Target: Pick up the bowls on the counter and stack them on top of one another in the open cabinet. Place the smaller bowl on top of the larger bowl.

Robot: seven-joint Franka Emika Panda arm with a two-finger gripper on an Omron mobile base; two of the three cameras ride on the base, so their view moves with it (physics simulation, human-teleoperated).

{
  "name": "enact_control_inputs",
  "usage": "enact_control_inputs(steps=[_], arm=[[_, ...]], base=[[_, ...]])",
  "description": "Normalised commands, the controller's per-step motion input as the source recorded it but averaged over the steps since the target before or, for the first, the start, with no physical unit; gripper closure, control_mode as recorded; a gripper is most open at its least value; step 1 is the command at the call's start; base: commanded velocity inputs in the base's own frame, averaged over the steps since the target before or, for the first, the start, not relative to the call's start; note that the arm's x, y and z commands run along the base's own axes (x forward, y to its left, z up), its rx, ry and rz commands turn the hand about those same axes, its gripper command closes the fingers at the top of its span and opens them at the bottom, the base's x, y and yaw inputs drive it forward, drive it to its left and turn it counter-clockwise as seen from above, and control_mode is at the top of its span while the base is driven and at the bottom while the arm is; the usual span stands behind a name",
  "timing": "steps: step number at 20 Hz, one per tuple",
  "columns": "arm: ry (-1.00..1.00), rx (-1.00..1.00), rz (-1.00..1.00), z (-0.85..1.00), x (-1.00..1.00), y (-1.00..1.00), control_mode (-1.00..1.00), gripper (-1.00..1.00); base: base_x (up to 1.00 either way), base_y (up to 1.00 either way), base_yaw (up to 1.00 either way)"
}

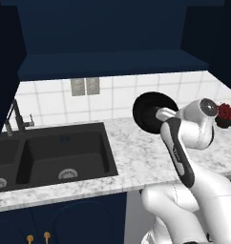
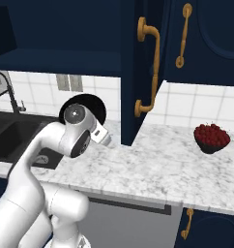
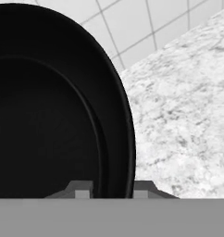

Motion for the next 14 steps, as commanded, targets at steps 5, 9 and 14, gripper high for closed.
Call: enact_control_inputs(steps=[5, 9, 14], arm=[[-0.01, 0.04, 0.0, 1.0, -0.23, 0.02, -1.0, 1.0], [0.0, 0.1, 0.0, 1.0, -0.29, 0.0, -1.0, 1.0], [-0.03, 0.13, 0.0, 1.0, -0.08, -0.02, -1.0, 1.0]], base=[[0.0, 0.0, 0.0], [0.0, 0.0, 0.0], [0.0, 0.0, 0.0]])
